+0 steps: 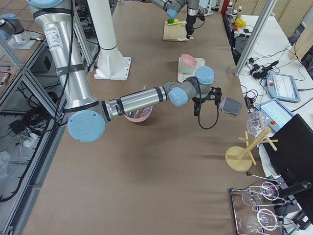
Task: Stack pink bowl on green and place spoon
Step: 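Move the spoon with the left gripper and lower it into the pink bowl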
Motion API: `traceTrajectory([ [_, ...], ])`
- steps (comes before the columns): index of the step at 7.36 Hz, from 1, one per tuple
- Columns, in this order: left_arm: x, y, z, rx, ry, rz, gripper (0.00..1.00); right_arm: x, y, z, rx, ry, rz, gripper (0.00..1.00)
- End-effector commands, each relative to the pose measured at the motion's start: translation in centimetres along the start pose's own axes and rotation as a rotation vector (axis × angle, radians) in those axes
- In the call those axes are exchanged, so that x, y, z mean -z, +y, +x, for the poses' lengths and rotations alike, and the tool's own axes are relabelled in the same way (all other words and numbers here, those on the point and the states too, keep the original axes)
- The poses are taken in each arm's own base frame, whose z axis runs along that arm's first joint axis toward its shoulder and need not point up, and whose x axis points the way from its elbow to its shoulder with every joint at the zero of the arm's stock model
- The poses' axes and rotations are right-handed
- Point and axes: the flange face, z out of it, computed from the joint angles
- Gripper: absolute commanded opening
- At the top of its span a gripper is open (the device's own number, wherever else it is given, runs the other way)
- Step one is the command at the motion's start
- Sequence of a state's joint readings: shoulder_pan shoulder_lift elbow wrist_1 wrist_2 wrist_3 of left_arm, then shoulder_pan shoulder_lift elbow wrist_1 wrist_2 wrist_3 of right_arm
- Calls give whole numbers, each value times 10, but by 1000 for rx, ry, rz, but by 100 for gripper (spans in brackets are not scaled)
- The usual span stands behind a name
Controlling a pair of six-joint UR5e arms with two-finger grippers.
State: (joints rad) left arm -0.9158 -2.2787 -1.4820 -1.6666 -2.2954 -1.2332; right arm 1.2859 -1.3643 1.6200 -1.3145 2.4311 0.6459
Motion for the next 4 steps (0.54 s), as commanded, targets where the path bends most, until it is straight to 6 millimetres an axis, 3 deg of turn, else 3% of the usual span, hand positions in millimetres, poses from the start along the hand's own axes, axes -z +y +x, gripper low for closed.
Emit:
traceTrajectory([
  [1, 10, 17, 126, 18, 33, 43, 0, -8, 19, 99, 169, 102, -17, 100],
  [2, 2, 26, 145, -3, 34, 54, 0, -11, 17, 111, 167, 111, -23, 100],
  [4, -16, 25, 150, -35, 74, 98, 0, -10, 18, 113, 166, 110, -22, 100],
])
